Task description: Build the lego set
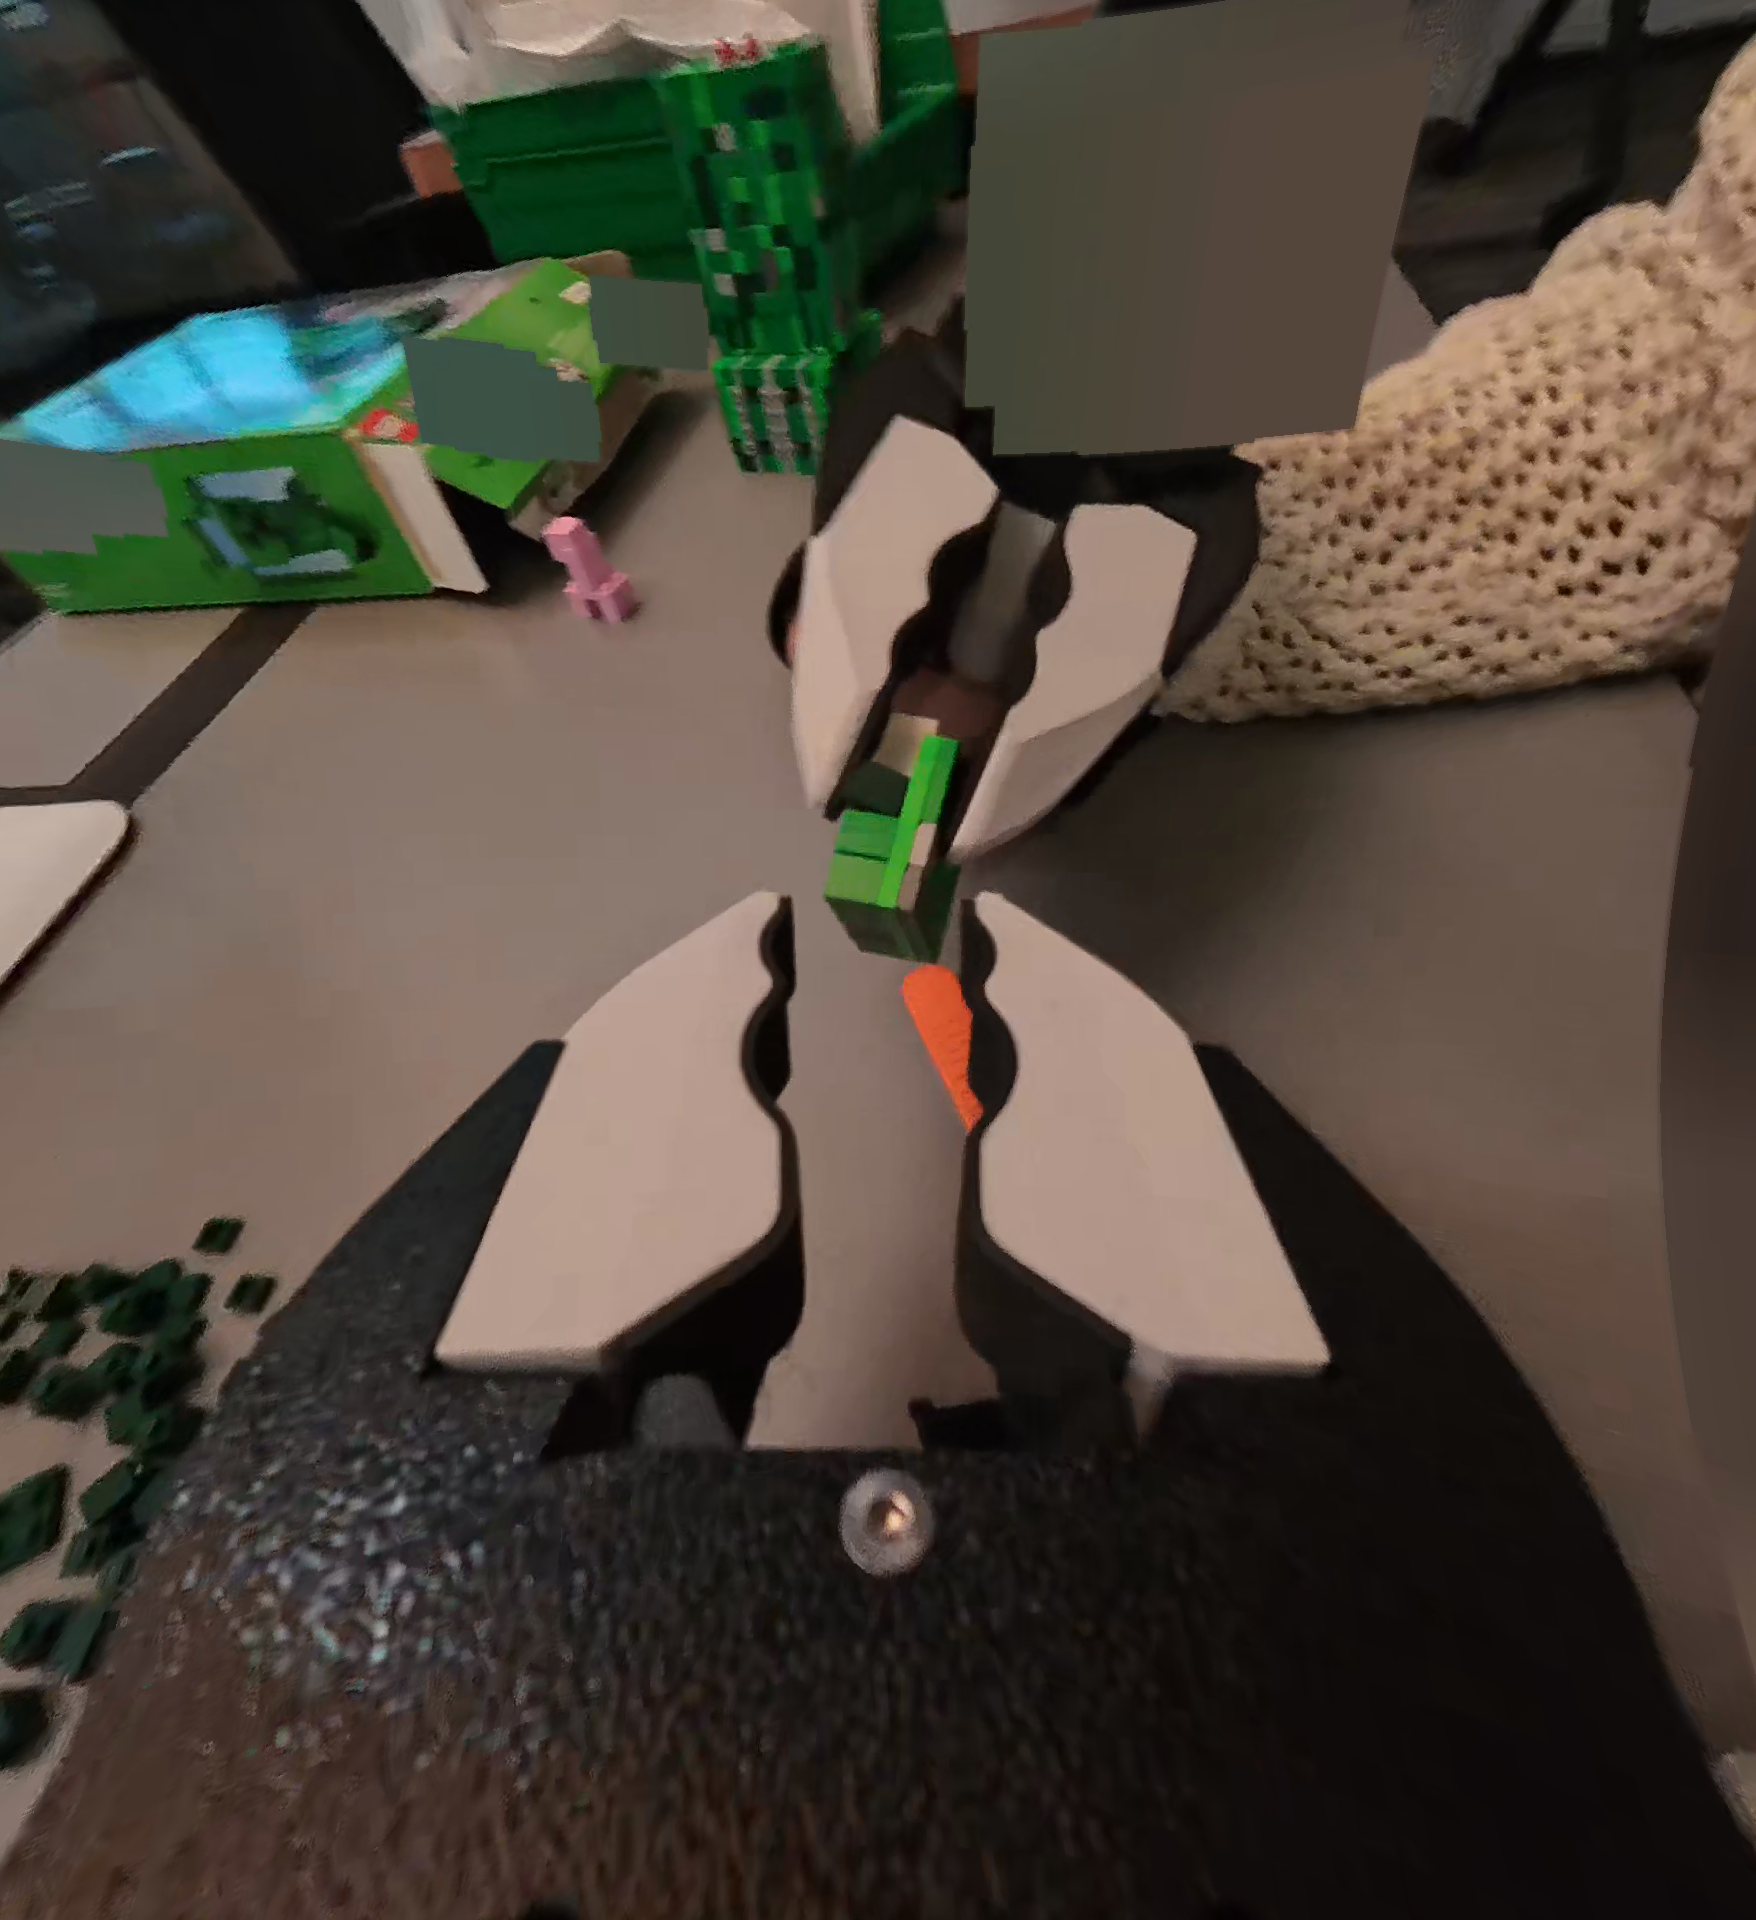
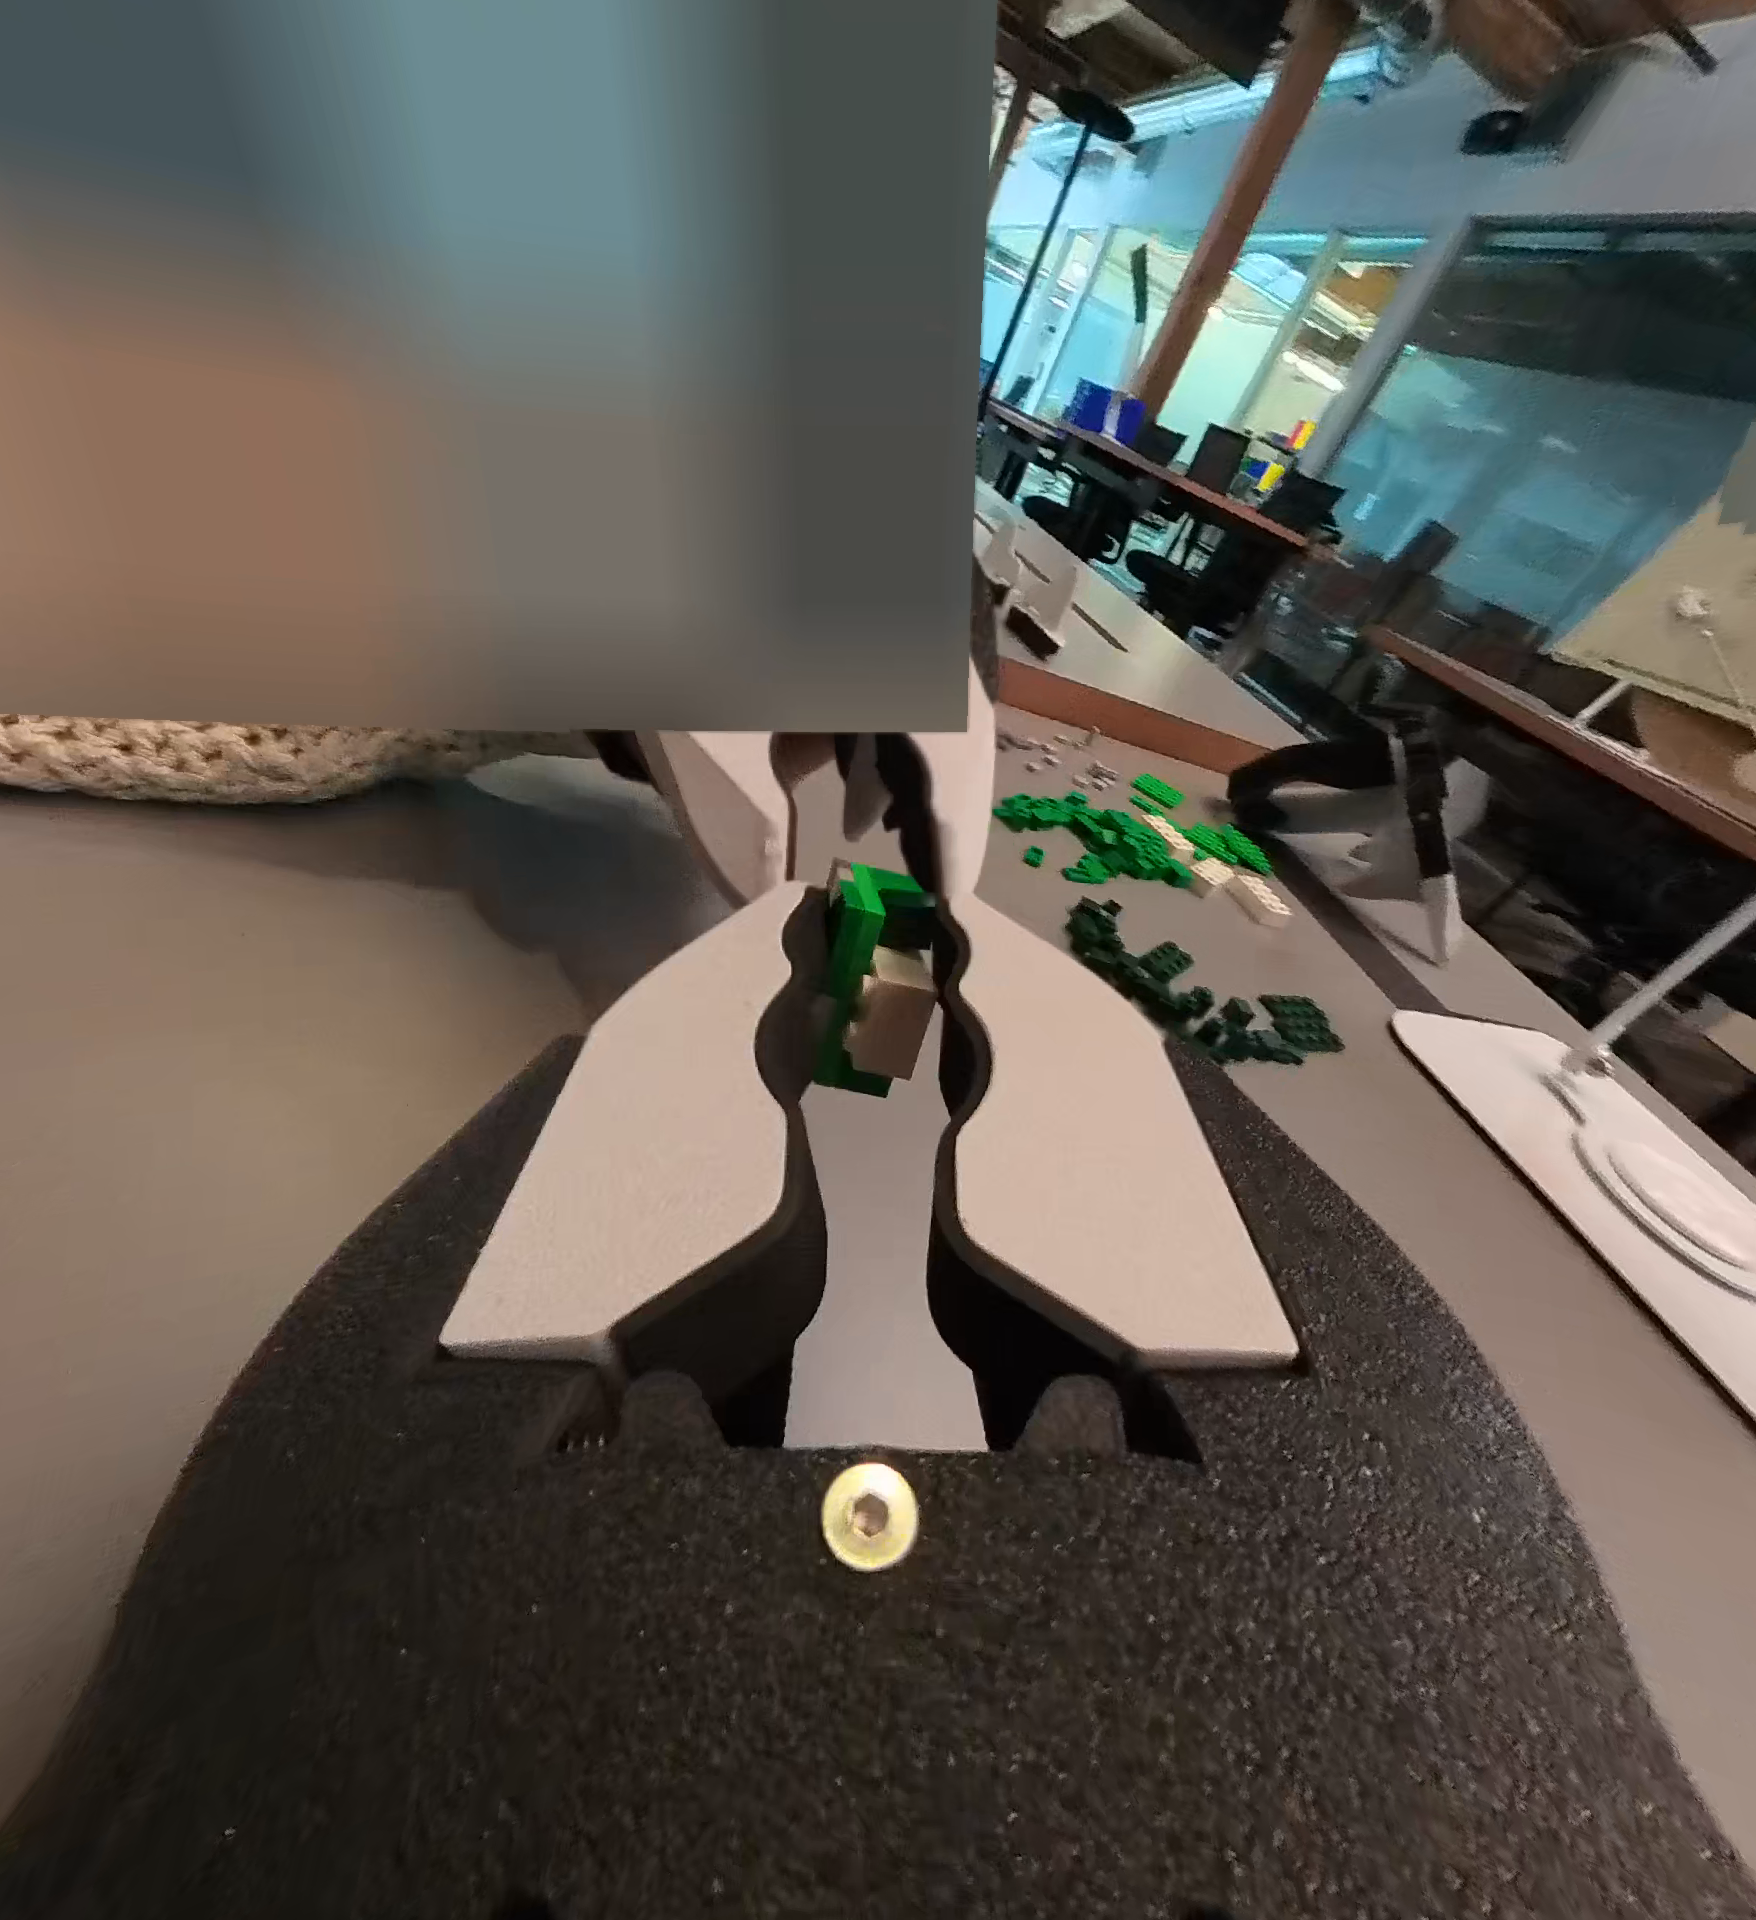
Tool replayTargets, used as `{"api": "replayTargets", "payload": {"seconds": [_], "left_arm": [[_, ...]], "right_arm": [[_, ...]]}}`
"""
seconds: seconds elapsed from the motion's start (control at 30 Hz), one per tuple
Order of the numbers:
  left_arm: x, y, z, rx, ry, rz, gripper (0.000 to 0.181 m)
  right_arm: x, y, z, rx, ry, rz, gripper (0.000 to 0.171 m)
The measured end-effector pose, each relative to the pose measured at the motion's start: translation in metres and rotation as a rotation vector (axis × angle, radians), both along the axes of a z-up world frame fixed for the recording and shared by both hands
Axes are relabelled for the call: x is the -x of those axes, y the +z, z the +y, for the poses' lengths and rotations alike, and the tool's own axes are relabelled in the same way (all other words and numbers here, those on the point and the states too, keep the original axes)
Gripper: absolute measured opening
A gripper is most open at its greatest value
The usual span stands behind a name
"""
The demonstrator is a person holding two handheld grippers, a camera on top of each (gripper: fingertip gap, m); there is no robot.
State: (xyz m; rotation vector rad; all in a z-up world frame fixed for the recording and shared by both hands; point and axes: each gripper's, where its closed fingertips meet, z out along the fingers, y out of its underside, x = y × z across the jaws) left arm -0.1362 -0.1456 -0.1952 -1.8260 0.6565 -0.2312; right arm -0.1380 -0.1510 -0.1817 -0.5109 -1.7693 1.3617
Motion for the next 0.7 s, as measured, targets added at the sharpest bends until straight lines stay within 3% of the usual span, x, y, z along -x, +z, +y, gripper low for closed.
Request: {"api": "replayTargets", "payload": {"seconds": [0.43, 0.7], "left_arm": [[-0.017, 0.002, -0.004, -0.068, -0.082, 0.118, 0.018], [-0.015, -0.001, -0.002, -0.047, -0.059, 0.120, 0.018]], "right_arm": [[-0.014, 0.003, -0.011, 0.046, 0.150, -0.031, 0.018], [-0.012, 0.000, -0.009, -0.043, 0.103, -0.022, 0.018]]}}
